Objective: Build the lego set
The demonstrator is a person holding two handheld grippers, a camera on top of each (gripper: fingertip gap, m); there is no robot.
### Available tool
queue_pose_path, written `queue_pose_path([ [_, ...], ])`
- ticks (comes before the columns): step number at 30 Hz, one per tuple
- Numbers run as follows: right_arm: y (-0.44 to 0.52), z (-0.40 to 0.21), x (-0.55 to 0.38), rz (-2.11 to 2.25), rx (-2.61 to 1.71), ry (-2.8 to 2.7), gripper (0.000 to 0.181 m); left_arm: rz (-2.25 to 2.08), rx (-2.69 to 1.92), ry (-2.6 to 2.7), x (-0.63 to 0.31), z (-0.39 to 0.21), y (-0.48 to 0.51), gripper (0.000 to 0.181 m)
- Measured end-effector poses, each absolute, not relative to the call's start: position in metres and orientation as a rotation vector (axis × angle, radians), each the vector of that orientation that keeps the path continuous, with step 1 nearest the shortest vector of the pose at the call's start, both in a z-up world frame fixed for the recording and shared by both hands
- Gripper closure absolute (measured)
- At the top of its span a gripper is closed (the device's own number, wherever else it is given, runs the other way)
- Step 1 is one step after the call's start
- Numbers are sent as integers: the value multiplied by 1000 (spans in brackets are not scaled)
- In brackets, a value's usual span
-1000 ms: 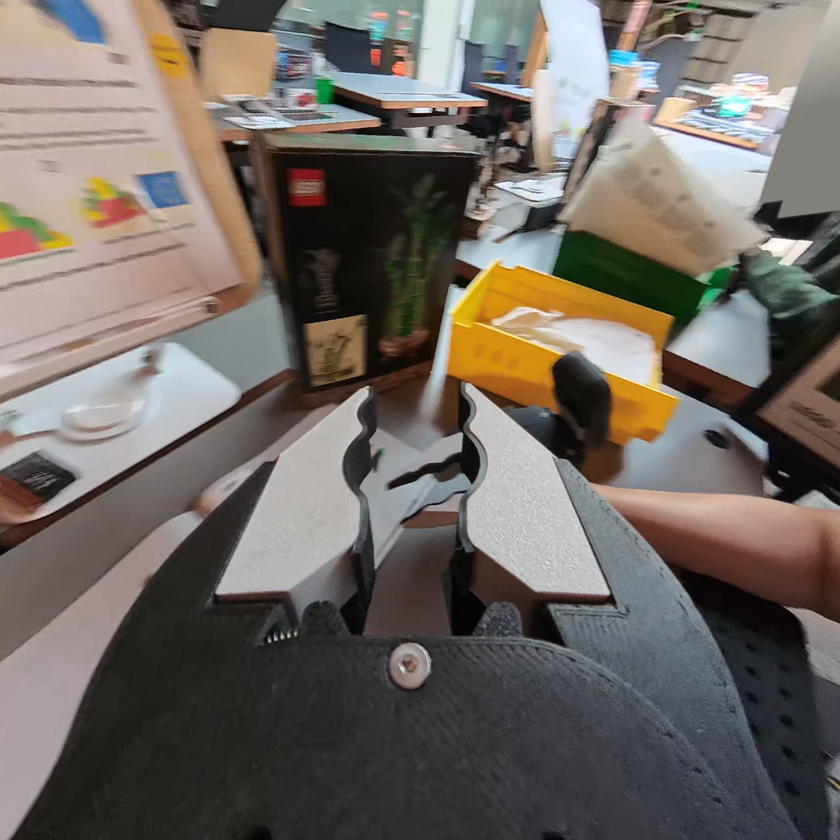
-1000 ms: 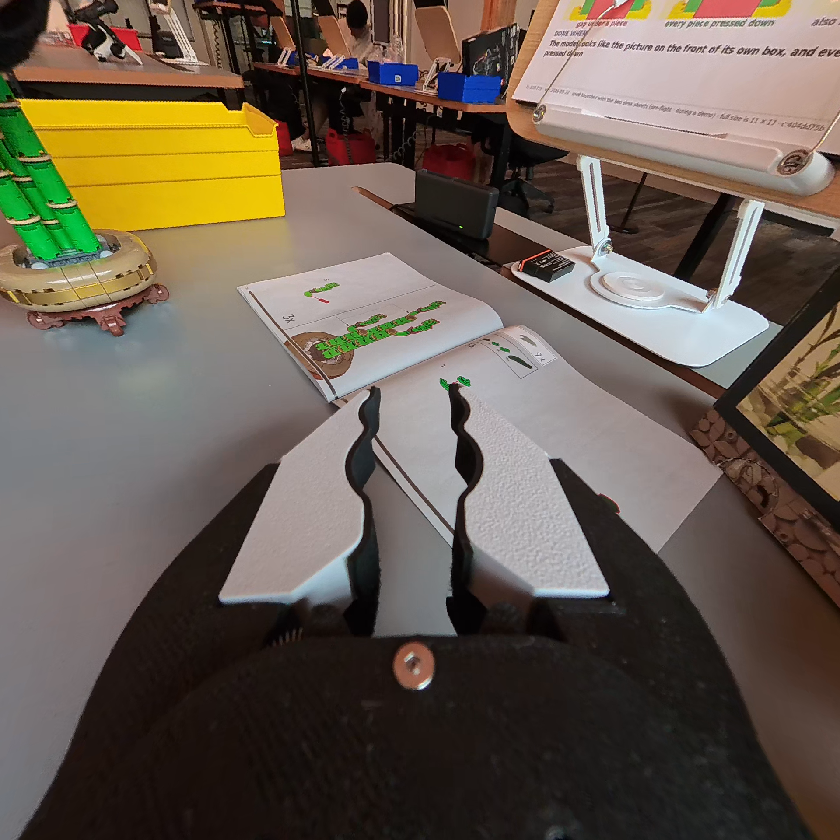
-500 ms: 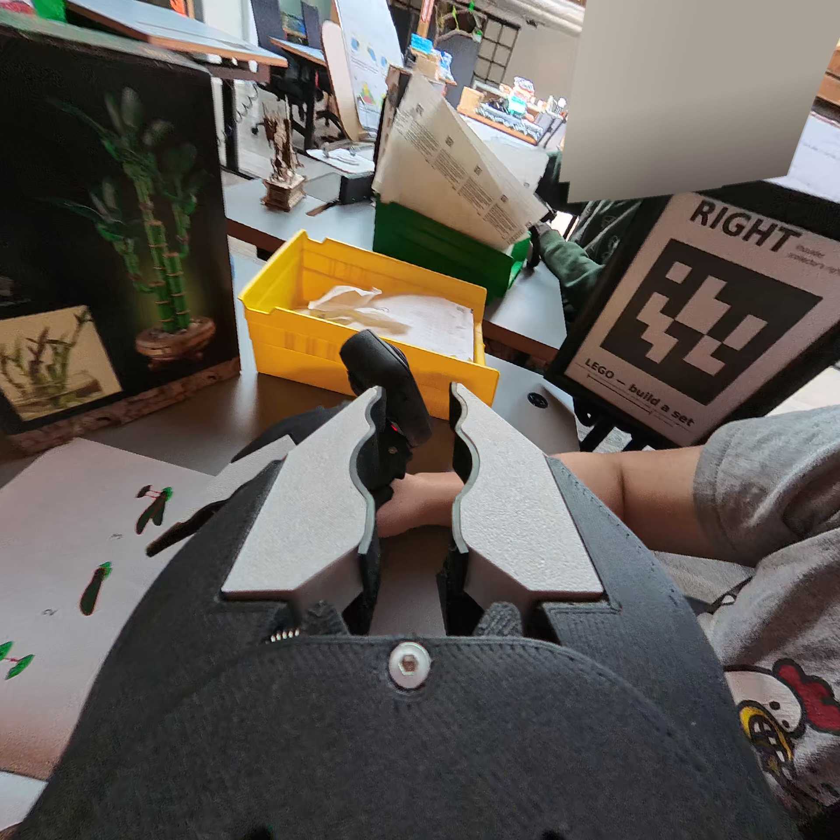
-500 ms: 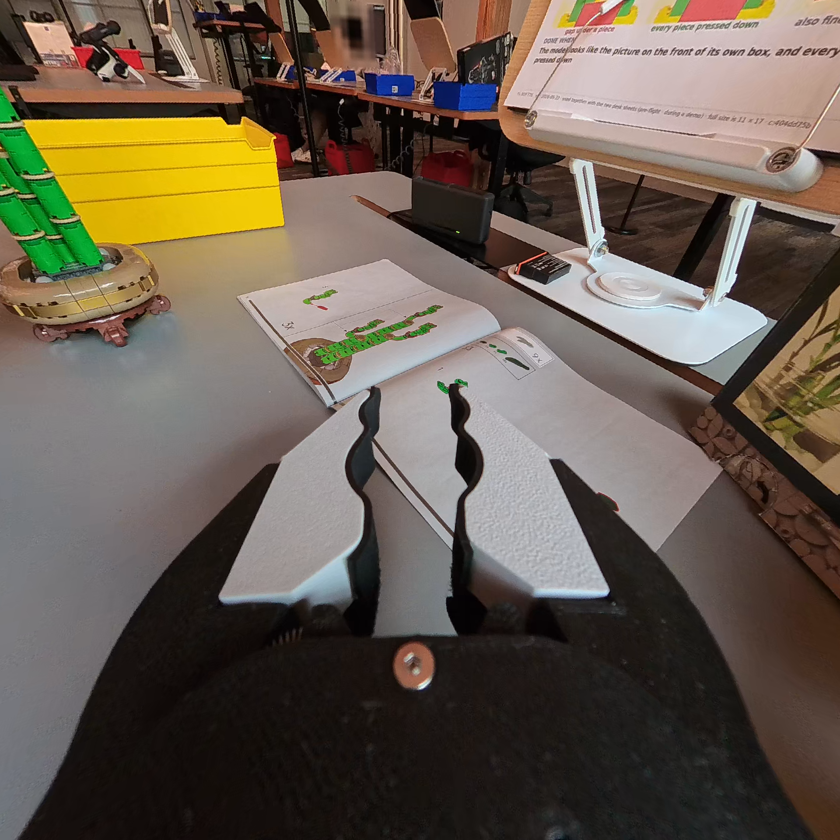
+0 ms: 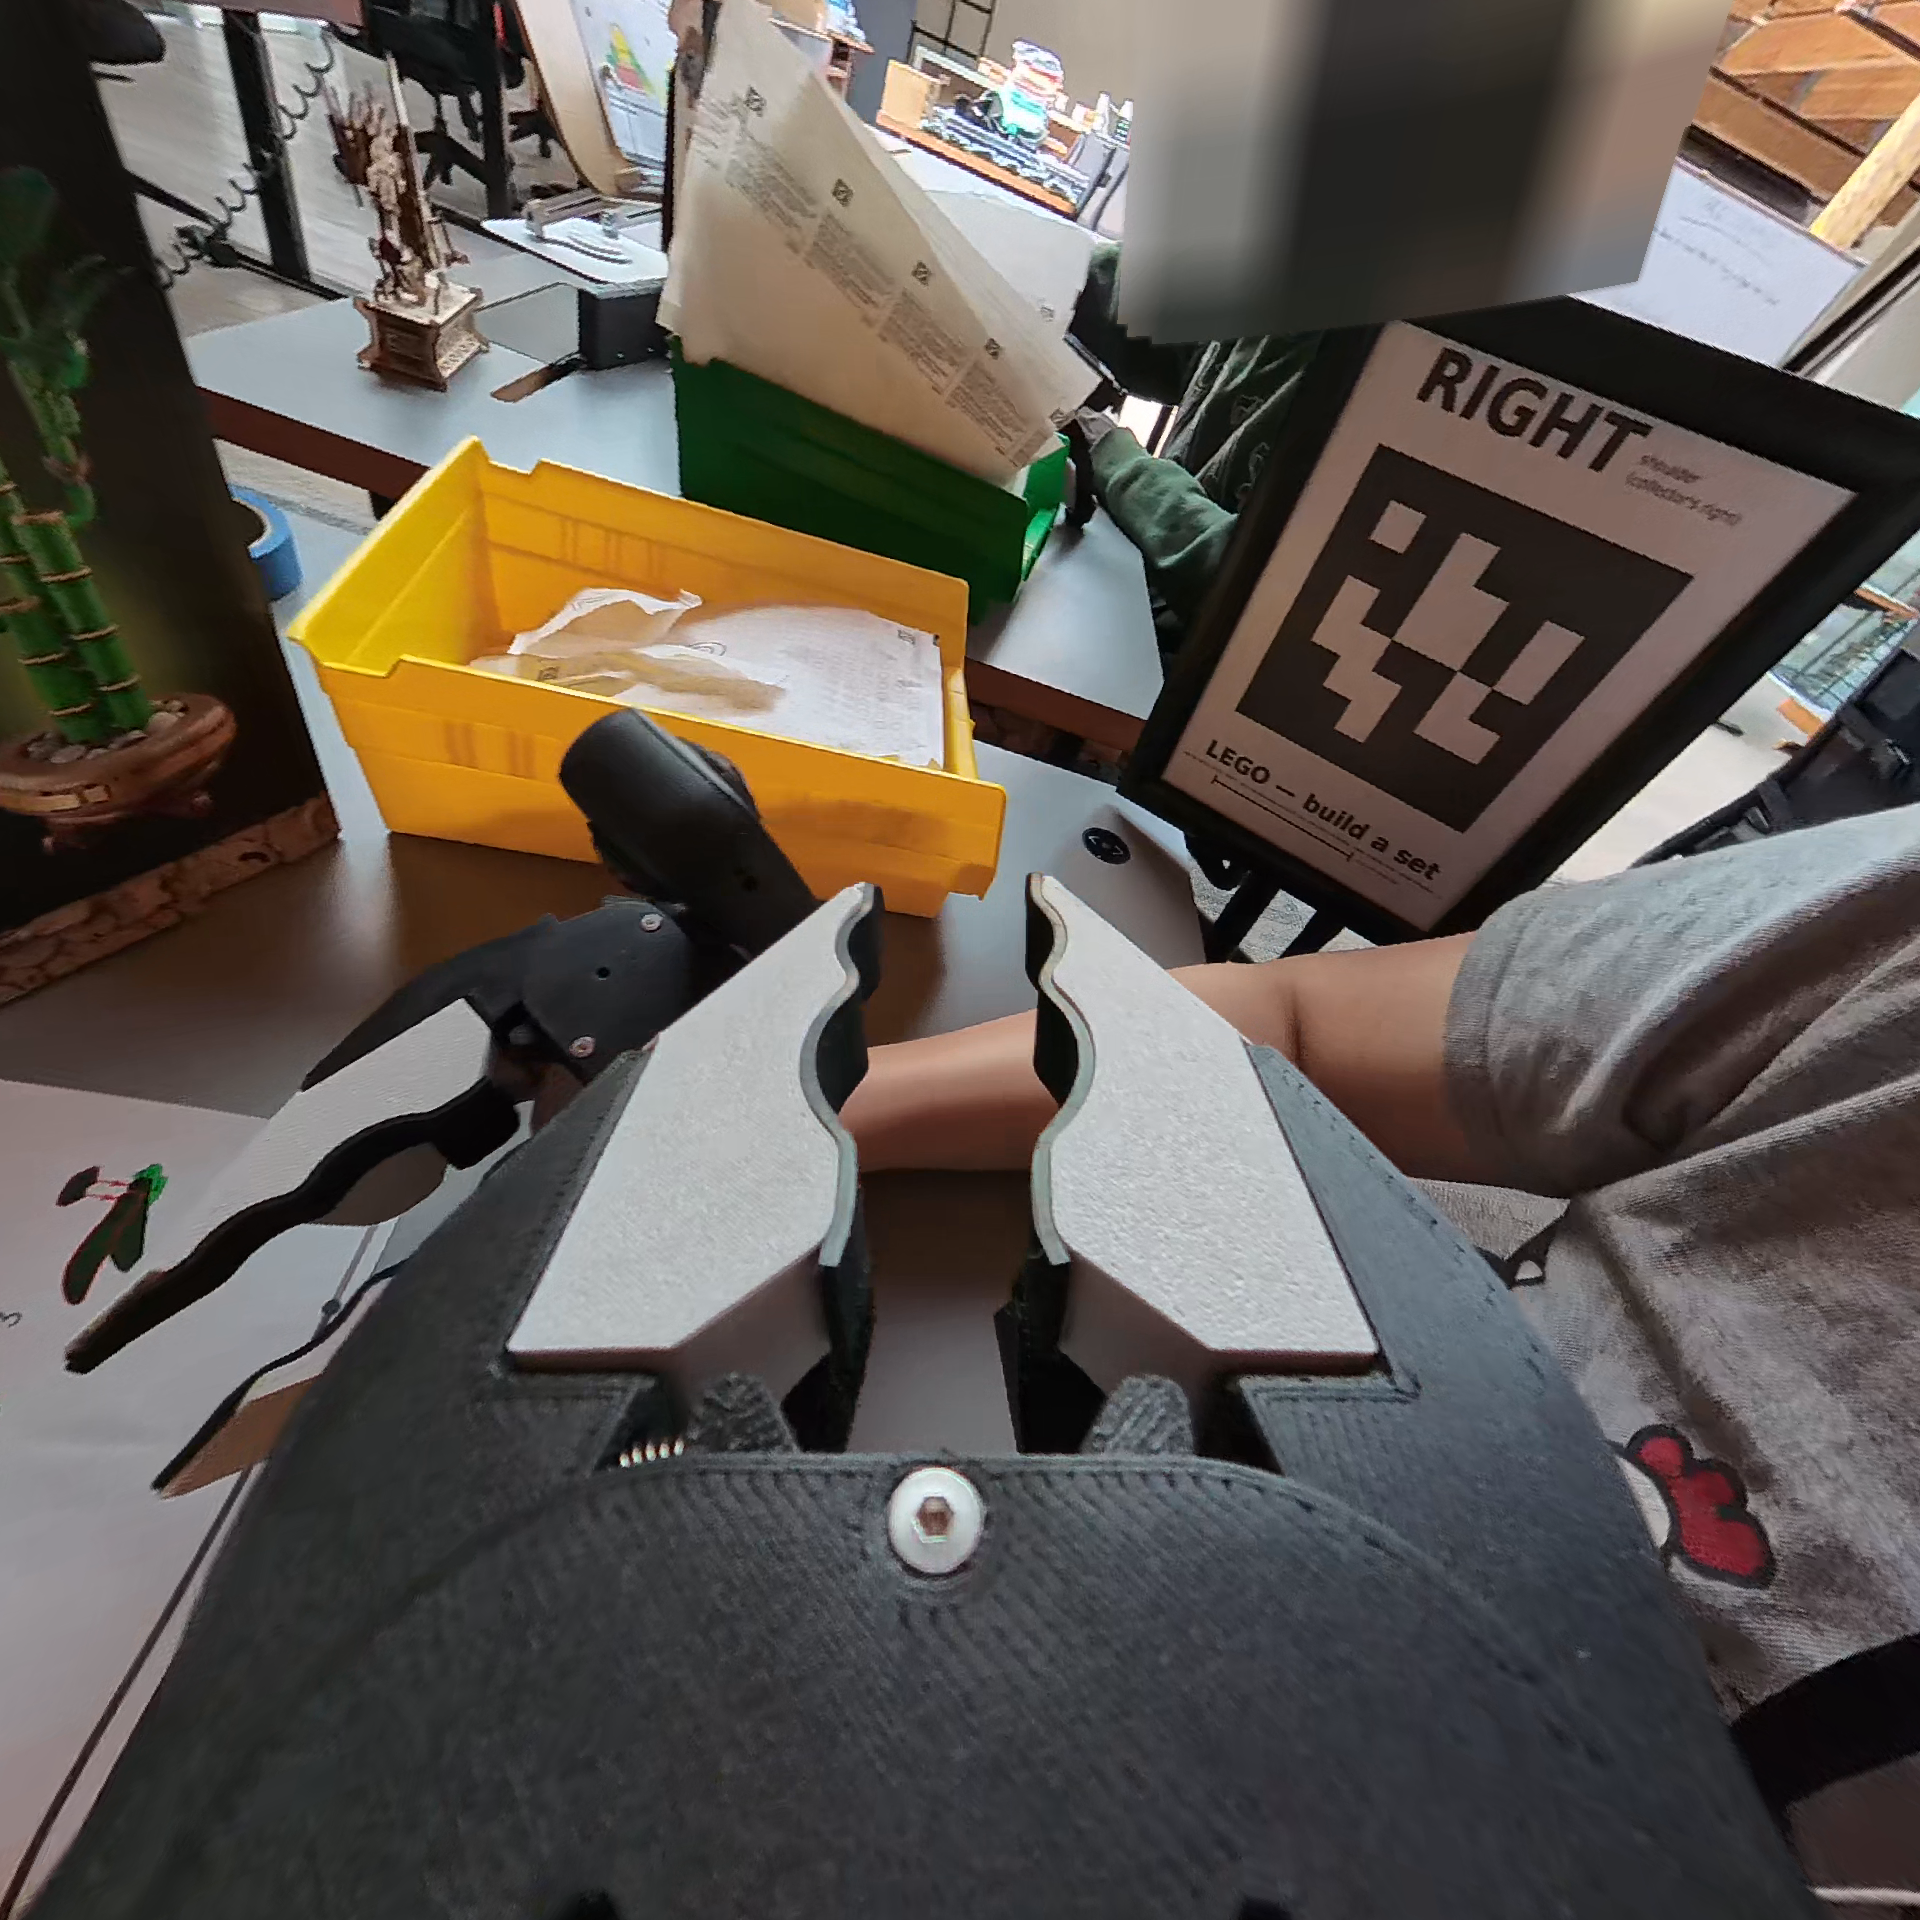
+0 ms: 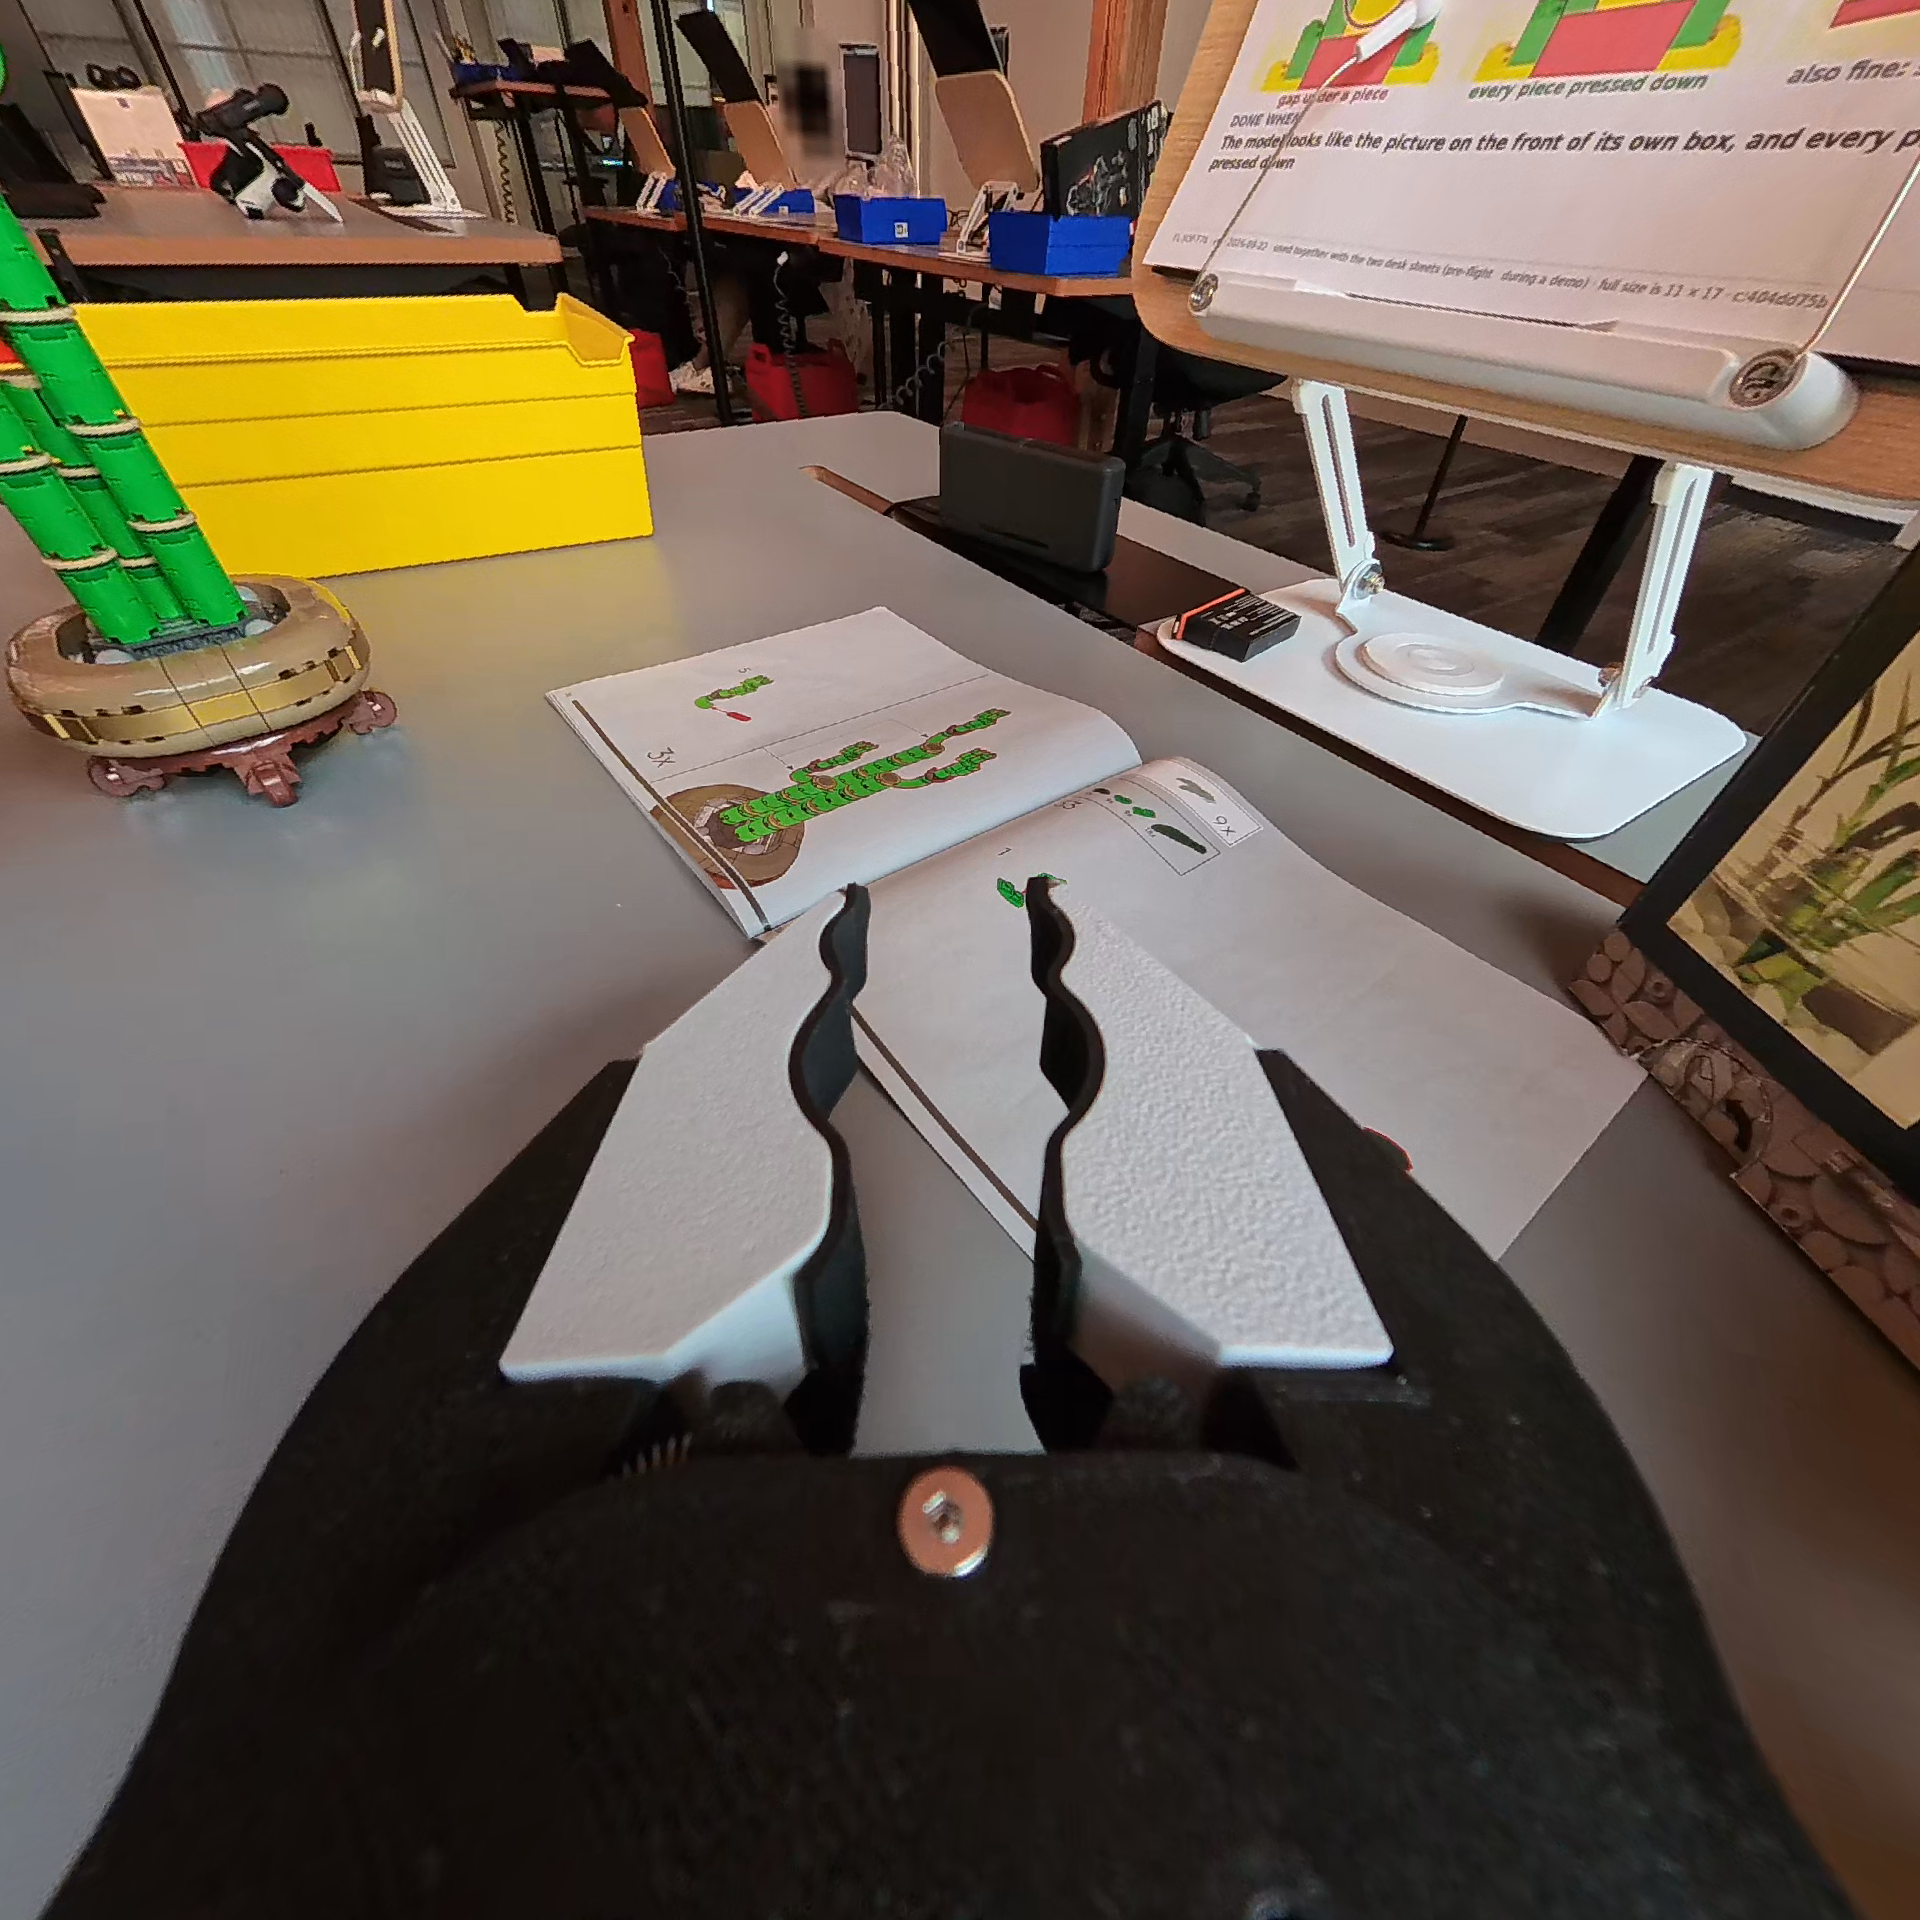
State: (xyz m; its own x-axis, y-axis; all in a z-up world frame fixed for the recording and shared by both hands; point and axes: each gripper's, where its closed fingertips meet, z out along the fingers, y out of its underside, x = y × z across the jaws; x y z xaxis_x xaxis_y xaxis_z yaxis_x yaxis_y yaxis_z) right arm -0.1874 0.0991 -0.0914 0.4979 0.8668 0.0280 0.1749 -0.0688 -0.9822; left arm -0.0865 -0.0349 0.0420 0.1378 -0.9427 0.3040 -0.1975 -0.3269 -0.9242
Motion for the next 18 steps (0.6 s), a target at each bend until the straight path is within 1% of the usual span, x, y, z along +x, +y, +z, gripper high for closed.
queue_pose_path([
  [9,106,-83,-178,810,-1556,-825,151,-1321,-1597,1212,-76,52,-69,155],
  [18,109,-86,-178,762,-1570,-820,151,-1416,-1575,1280,-67,51,-95,155],
])
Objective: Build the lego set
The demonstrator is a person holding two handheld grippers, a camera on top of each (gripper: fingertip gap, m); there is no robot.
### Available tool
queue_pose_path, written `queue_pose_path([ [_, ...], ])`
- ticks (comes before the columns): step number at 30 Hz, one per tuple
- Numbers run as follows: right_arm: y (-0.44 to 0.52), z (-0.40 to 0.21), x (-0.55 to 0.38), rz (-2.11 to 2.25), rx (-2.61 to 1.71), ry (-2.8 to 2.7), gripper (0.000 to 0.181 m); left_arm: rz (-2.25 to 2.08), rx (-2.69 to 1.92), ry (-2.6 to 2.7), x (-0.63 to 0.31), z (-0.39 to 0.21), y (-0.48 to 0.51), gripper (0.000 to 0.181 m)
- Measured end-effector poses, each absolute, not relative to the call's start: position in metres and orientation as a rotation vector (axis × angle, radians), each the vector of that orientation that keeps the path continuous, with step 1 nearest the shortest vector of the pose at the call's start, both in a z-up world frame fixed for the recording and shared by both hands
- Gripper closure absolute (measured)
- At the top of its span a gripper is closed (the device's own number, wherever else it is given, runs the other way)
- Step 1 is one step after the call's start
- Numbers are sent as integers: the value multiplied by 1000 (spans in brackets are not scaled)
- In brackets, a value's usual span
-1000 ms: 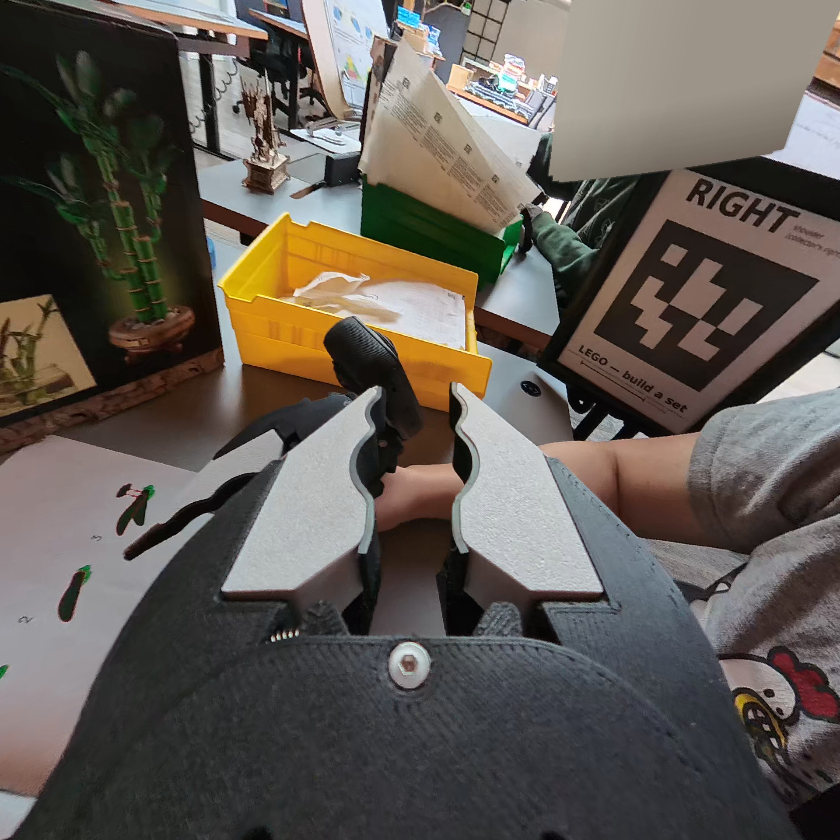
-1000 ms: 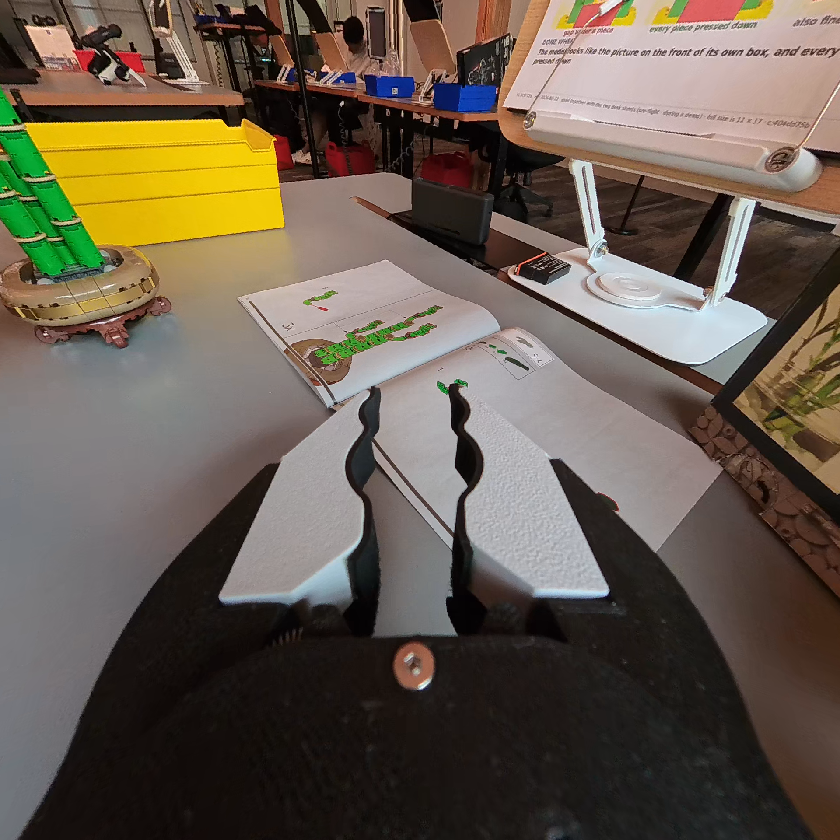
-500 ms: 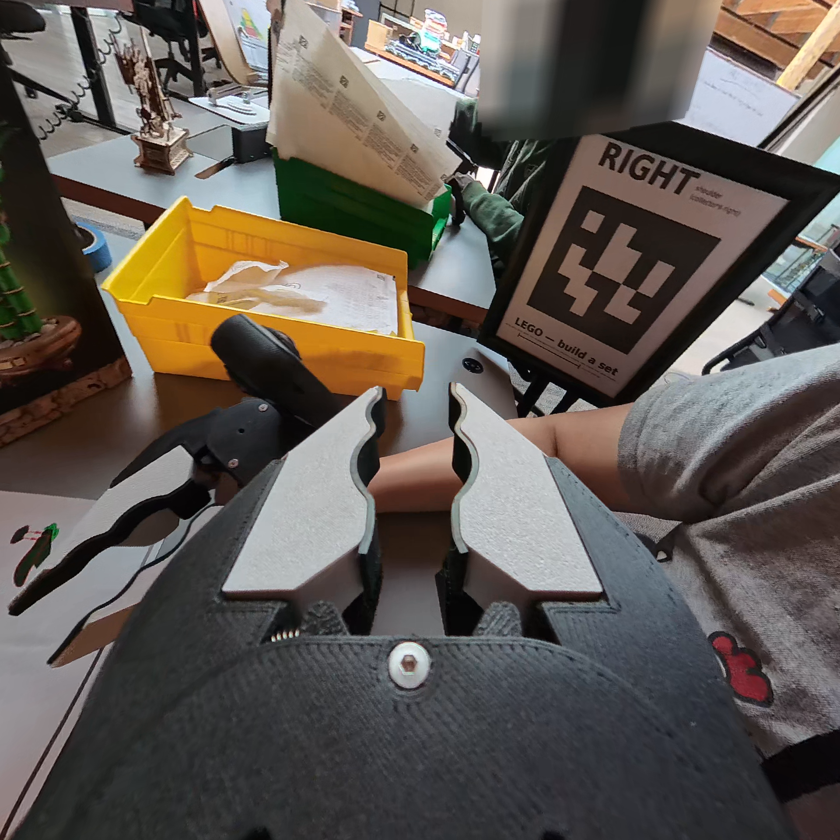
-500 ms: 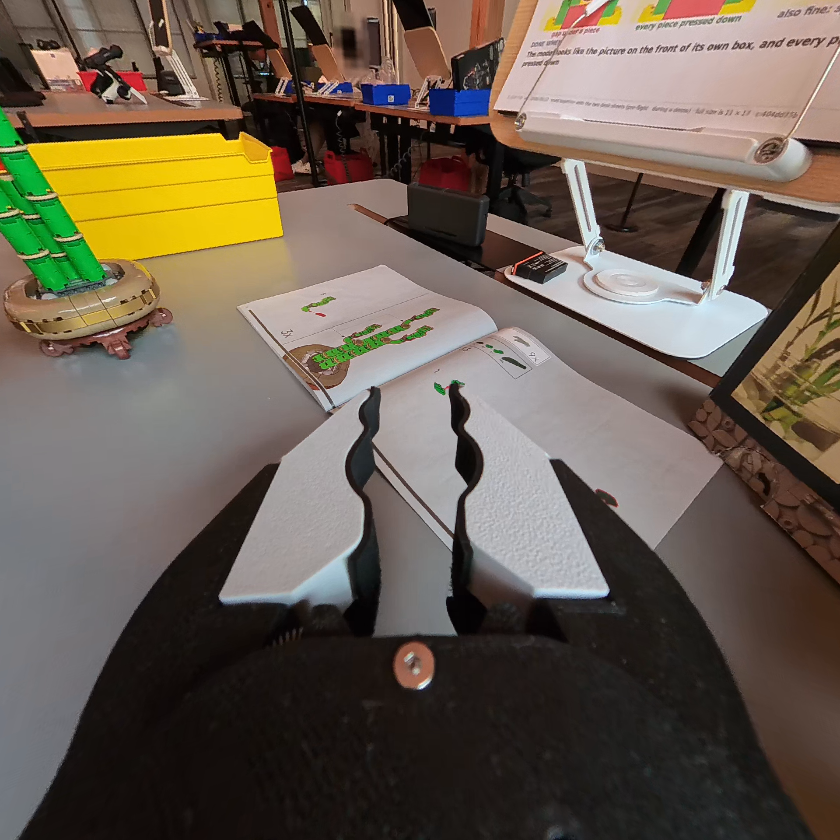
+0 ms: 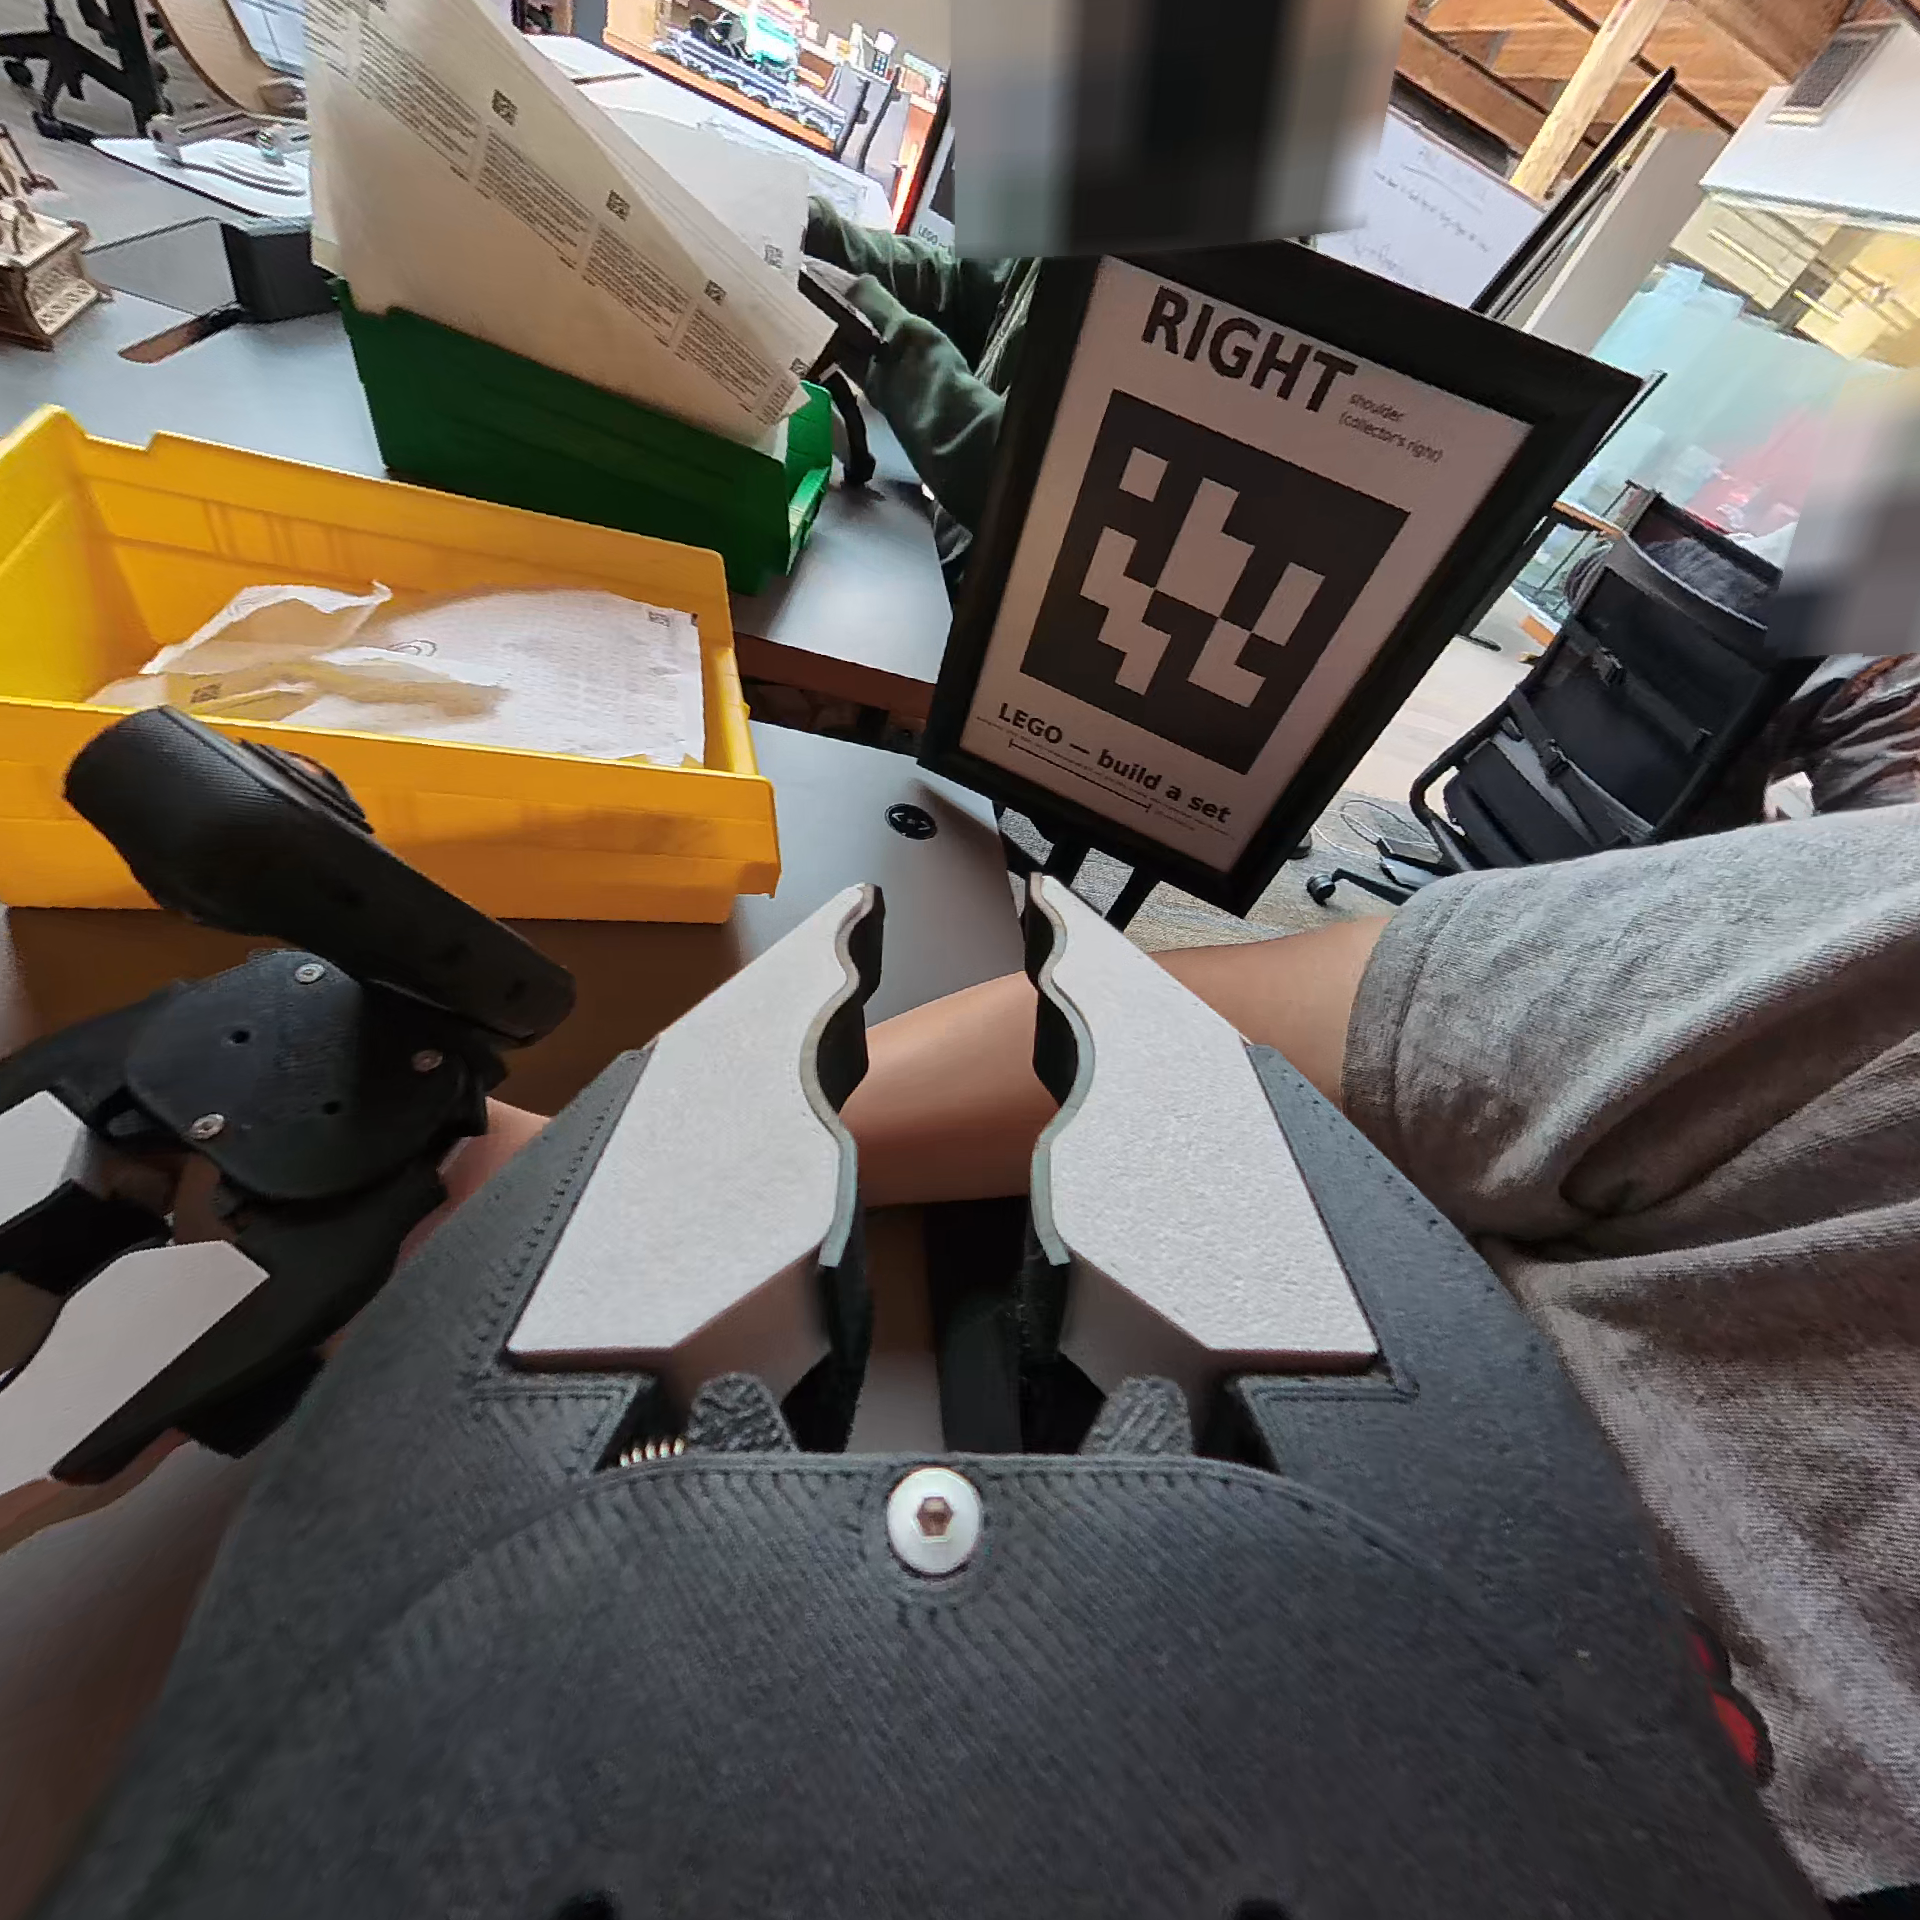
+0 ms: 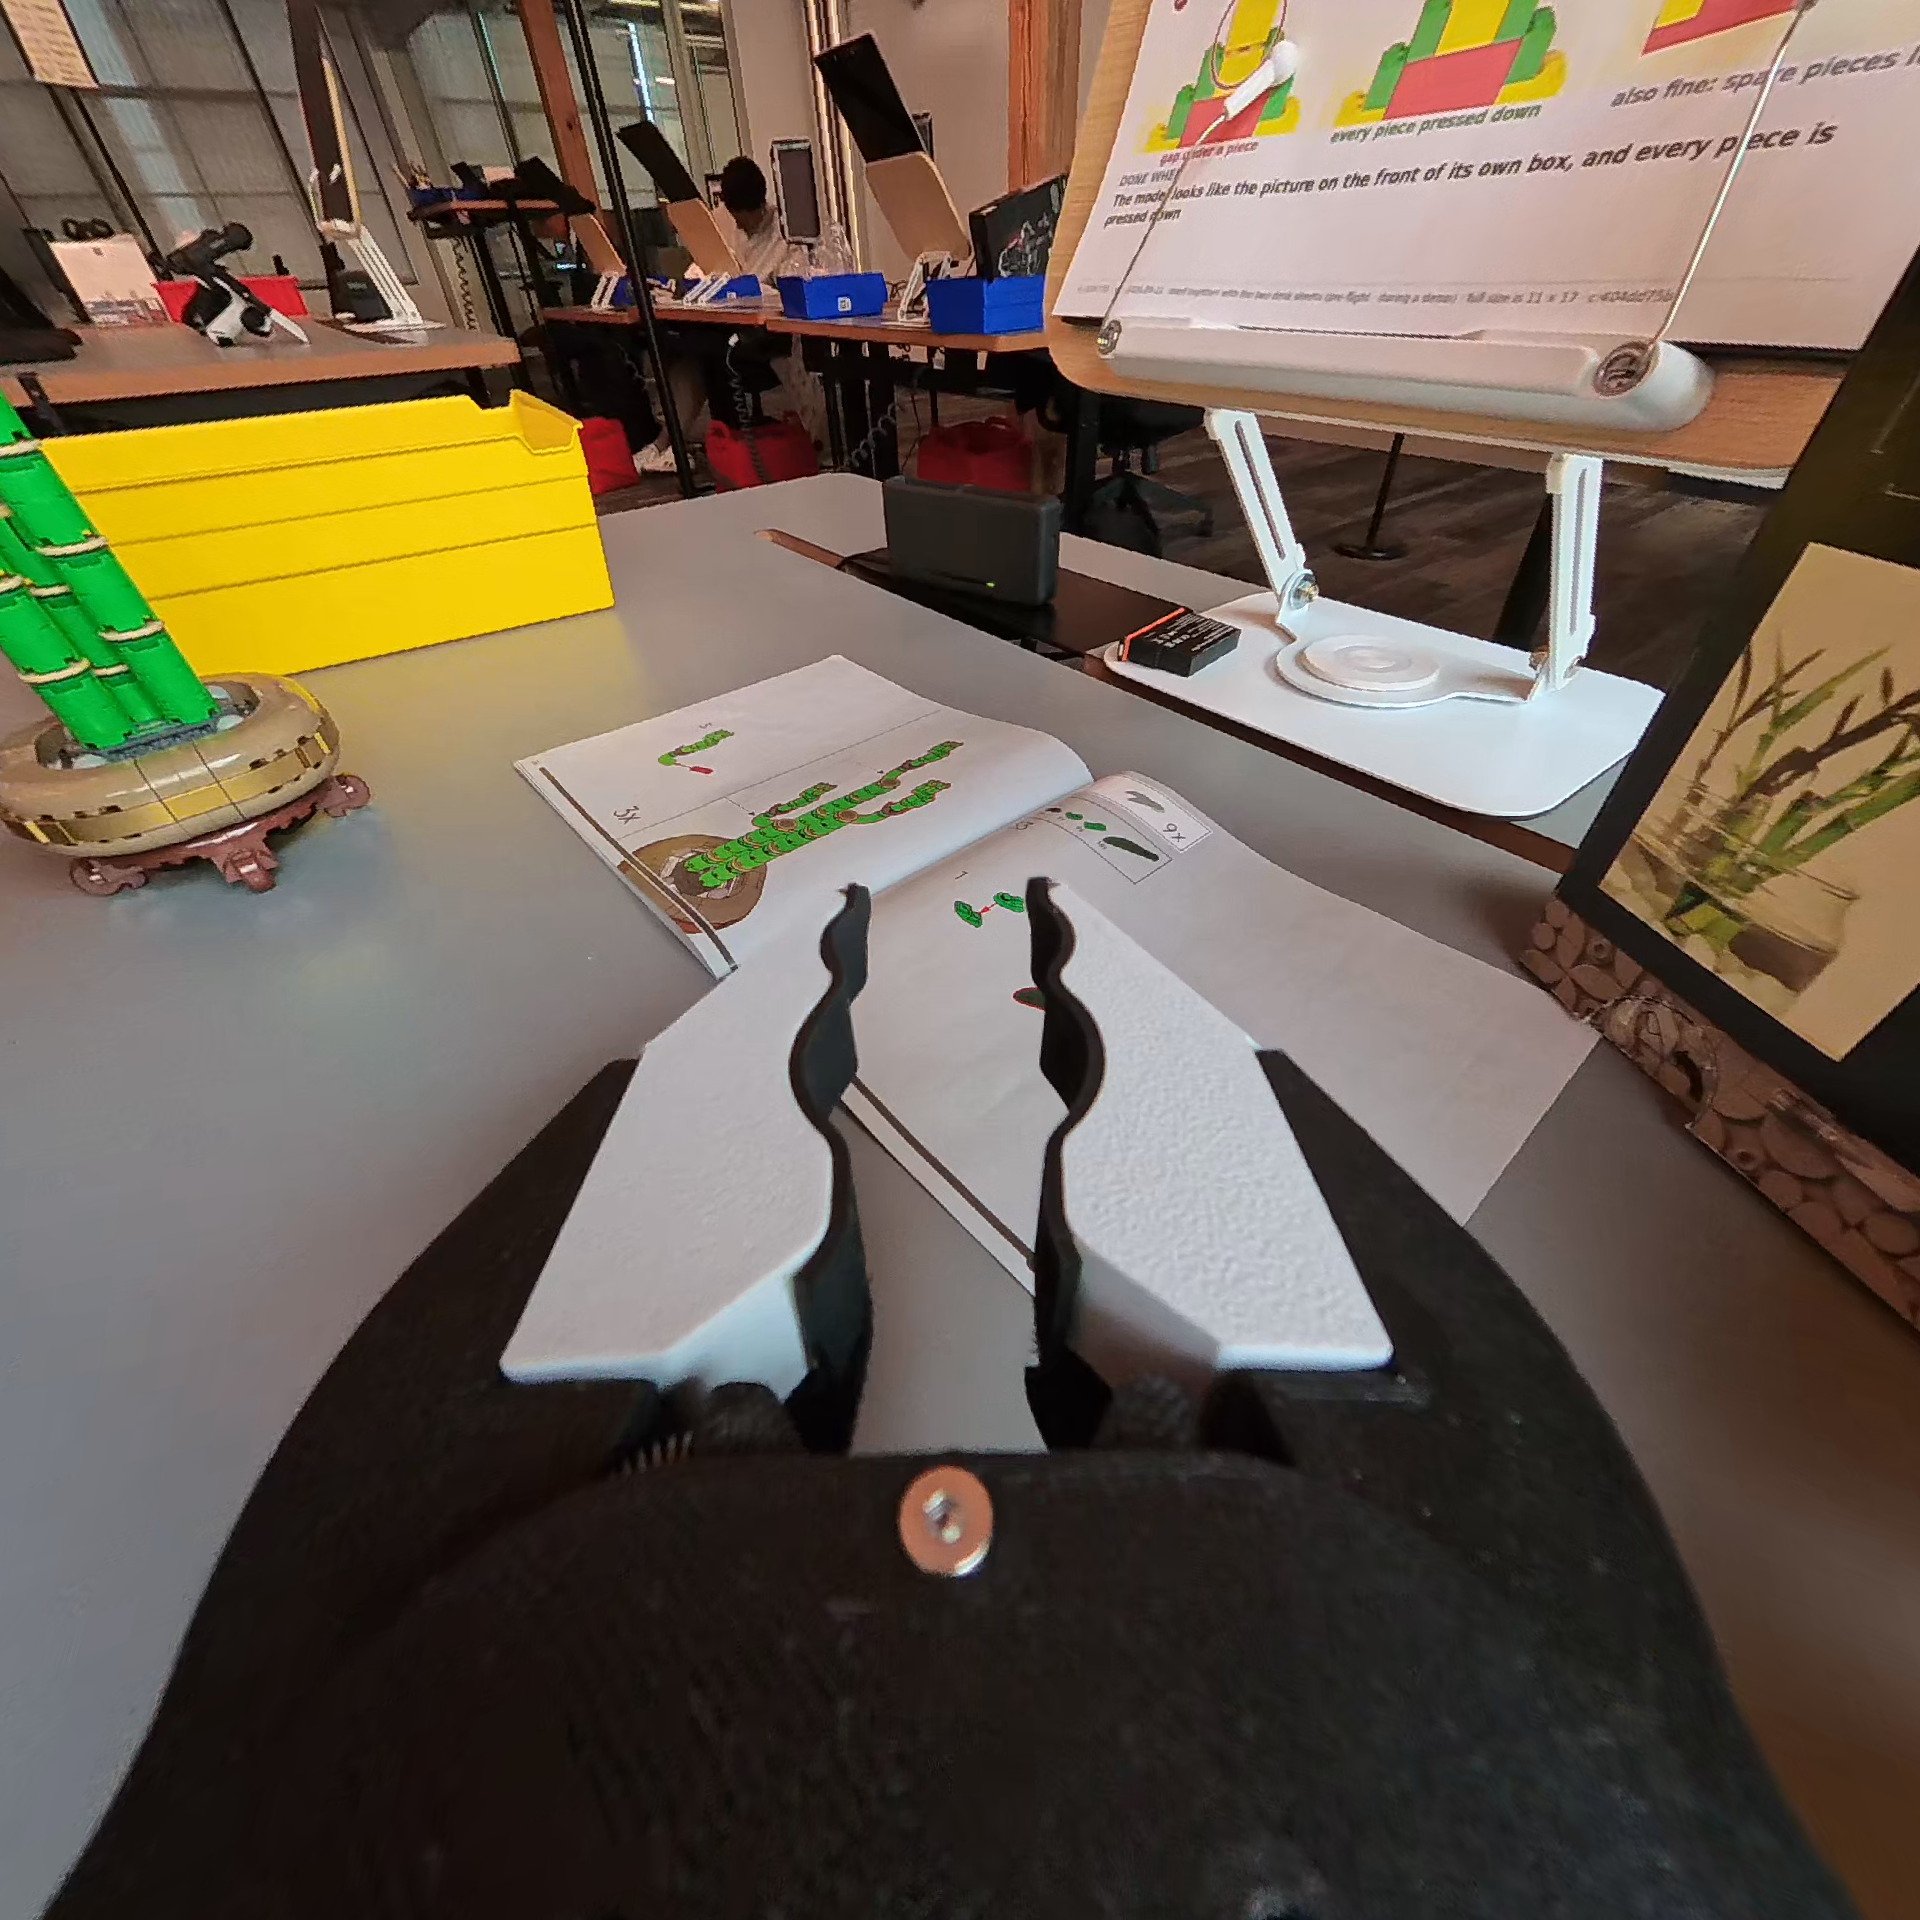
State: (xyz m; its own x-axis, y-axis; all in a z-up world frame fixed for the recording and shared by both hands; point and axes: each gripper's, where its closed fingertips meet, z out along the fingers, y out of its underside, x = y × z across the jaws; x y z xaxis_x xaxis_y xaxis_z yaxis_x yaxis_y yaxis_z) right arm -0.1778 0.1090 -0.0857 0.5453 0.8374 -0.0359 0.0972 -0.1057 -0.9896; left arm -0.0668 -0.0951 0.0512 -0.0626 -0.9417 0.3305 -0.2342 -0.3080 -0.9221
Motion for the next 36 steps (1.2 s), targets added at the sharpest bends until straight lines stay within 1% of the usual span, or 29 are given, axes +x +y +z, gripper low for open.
queue_pose_path([
  [11,113,-86,-175,764,-1586,-787,151,-1412,-1542,1277,-72,60,-98,155],
  [17,109,-86,-178,774,-1572,-820,151,-1429,-1607,1221,-74,51,-81,155],
  [22,105,-82,-178,827,-1547,-827,151,-1859,-1605,1272,-64,55,-123,155],
  [24,105,-81,-178,855,-1547,-820,151,-1882,-1622,1288,-58,46,-126,155],
  [29,109,-80,-174,911,-1565,-771,151,-1783,-1680,1320,-47,15,-115,152],
  [36,110,-79,-173,917,-1569,-753,151,-1790,-1728,1324,-41,-2,-113,152],
])
